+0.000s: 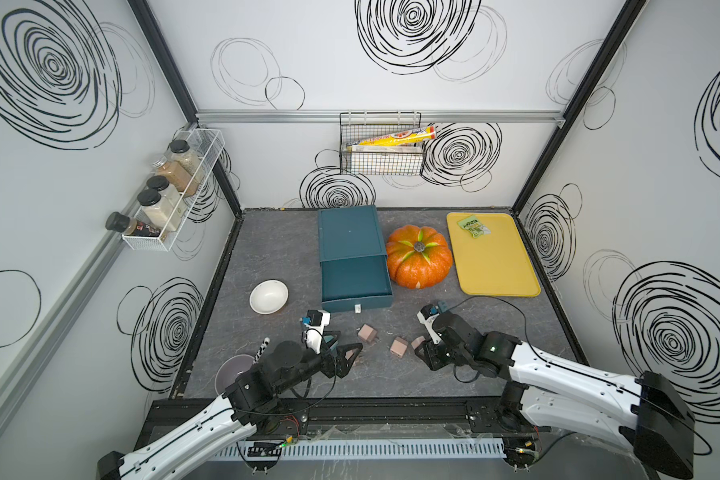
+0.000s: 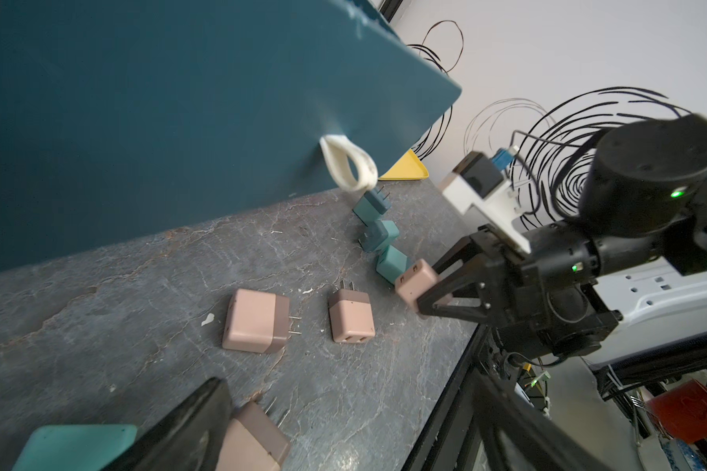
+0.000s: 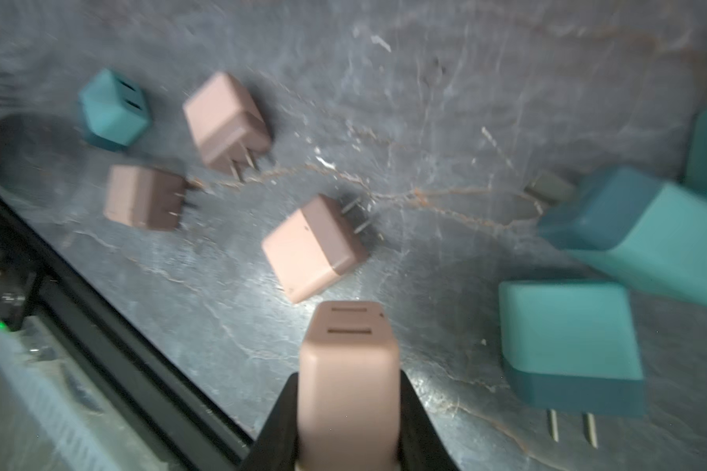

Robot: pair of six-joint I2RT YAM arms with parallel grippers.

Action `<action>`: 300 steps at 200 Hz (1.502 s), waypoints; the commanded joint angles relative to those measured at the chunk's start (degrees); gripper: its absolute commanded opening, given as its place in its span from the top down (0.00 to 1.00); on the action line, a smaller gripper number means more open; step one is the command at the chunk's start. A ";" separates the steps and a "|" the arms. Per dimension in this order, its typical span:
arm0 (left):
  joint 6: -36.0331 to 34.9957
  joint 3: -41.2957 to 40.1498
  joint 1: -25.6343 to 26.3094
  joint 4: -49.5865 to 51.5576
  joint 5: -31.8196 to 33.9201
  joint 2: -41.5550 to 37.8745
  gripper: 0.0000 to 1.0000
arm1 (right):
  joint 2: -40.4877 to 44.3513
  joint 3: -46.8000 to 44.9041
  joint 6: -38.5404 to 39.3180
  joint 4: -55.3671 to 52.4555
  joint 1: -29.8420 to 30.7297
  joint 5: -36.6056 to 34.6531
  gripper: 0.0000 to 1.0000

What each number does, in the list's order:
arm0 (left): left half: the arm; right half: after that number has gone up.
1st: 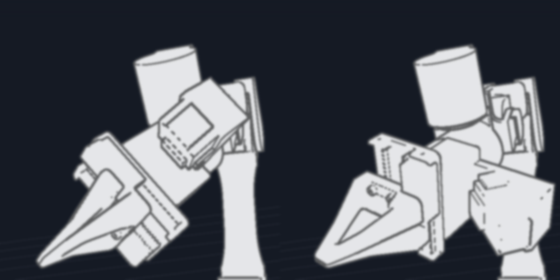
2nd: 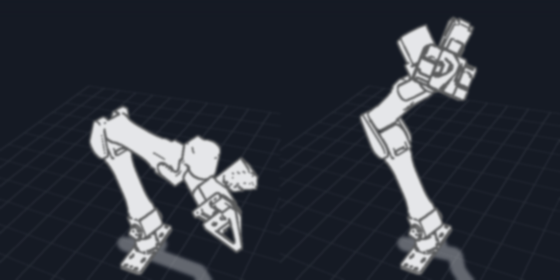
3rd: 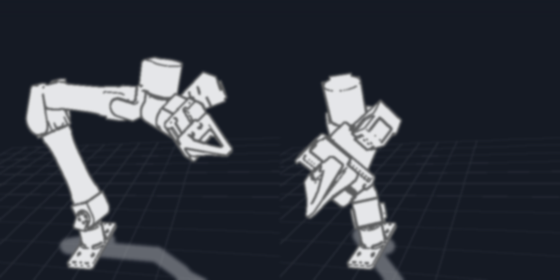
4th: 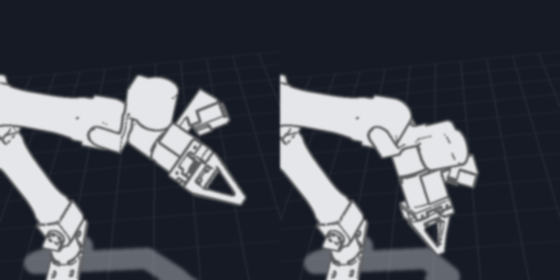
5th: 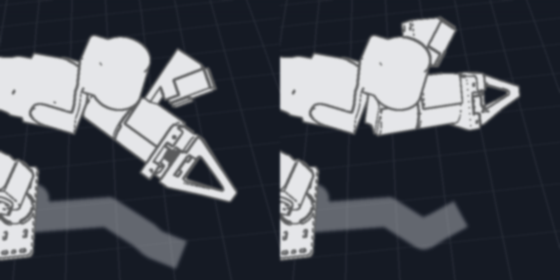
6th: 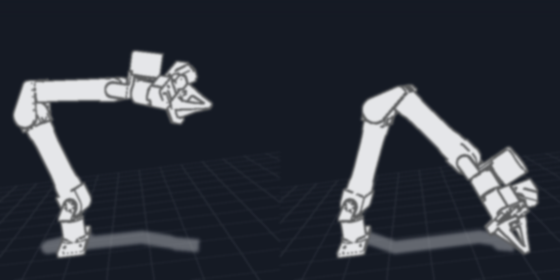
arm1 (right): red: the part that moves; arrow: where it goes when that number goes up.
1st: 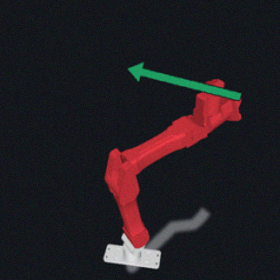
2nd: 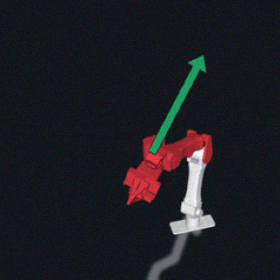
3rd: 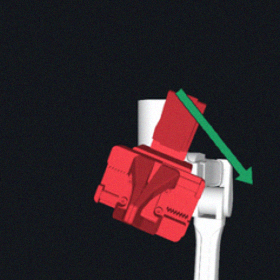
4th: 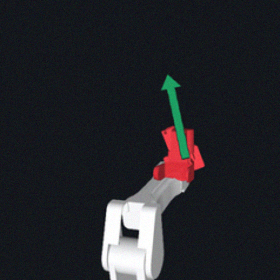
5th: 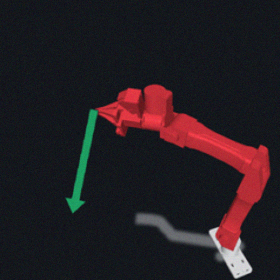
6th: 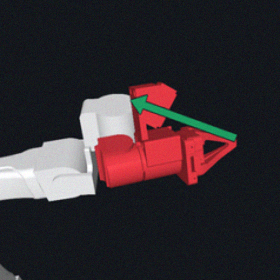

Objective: Place the plugs into the drawer by color
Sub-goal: Pick up the plug from the center of the board, then place the plug in the drawer.

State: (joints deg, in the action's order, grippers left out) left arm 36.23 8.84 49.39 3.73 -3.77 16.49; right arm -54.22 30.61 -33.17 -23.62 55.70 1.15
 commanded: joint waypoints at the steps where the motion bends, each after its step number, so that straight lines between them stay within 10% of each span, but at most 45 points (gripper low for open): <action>1: 1.49 -1.12 0.00 -5.00 -2.40 -0.85 0.01 | 4.00 9.55 0.47 -5.24 0.39 -1.61 0.83; 95: 10.67 2.30 -0.14 2.70 4.42 -4.00 0.01 | -33.96 61.83 7.37 -29.12 0.42 -8.36 0.86; 178: 10.58 2.85 -1.17 -0.16 13.43 3.01 0.01 | -53.23 78.03 1.47 -39.13 0.47 -15.82 0.88; 272: 9.97 3.96 -8.35 -2.49 7.82 7.47 0.01 | -62.63 83.65 0.06 -42.52 0.60 -20.11 0.86; 300: 10.03 4.16 -9.73 -3.58 5.93 7.83 0.01 | -63.25 84.63 0.56 -42.01 0.97 -18.62 0.63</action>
State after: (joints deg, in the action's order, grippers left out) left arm 46.96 10.96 40.71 4.16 4.58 24.01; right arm -115.59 113.75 -32.82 -64.14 56.14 -18.35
